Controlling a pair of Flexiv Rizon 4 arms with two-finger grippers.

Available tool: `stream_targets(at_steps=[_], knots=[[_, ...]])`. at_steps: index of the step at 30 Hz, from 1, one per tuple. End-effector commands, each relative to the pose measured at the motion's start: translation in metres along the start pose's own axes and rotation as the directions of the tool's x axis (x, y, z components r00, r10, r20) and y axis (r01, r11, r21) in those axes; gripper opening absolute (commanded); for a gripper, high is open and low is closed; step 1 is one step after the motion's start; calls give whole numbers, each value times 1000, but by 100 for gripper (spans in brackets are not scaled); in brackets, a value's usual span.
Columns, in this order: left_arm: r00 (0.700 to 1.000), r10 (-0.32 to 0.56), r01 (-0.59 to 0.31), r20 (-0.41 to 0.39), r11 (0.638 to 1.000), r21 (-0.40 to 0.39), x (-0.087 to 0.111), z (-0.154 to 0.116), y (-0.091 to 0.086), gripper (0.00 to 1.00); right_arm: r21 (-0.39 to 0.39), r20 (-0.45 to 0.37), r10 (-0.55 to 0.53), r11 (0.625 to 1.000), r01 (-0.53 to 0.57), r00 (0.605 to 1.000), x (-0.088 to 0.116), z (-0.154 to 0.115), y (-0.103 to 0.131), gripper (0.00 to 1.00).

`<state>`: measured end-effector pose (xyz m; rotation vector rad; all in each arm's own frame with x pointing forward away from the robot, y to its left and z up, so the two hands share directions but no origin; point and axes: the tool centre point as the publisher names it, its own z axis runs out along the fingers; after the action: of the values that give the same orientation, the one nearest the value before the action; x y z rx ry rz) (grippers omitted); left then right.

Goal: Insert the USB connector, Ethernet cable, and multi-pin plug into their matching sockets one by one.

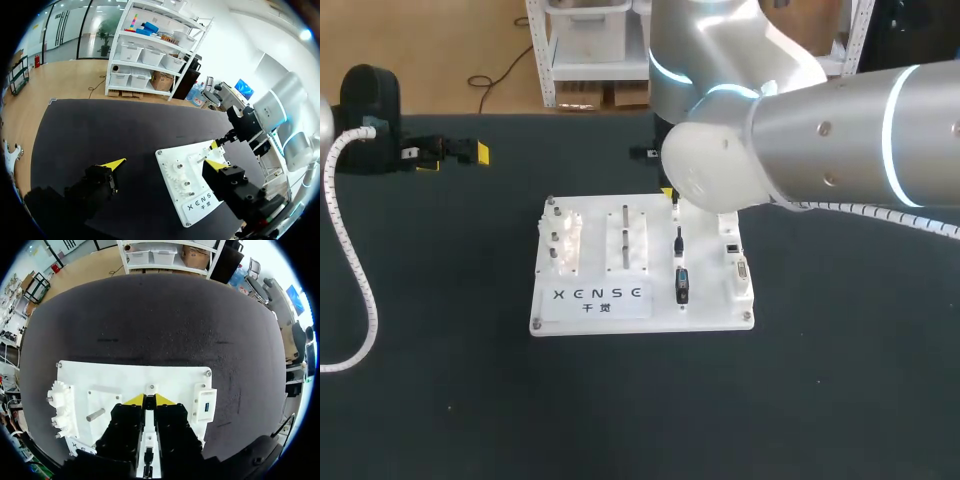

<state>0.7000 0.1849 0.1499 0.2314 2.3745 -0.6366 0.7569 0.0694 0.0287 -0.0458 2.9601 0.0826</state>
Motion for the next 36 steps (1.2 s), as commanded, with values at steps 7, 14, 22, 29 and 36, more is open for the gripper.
stream_targets(at_steps=[7,14,22,29,36], knots=[[1000,0,0,0,1000,0,0,0,0,100,-30,63,19,999,-17,998,6,-25,-13,0],[1000,0,0,0,1000,0,0,0,0,100,-17,81,16,1000,-14,997,17,-34,-41,0],[1000,0,0,0,1000,0,0,0,0,100,34,76,34,999,-37,997,29,-29,-70,0],[1000,0,0,0,1000,0,0,0,0,100,50,67,56,997,-59,996,30,-22,-79,0],[1000,0,0,0,1000,0,0,0,0,100,50,68,64,996,-67,996,22,-15,-77,0]])
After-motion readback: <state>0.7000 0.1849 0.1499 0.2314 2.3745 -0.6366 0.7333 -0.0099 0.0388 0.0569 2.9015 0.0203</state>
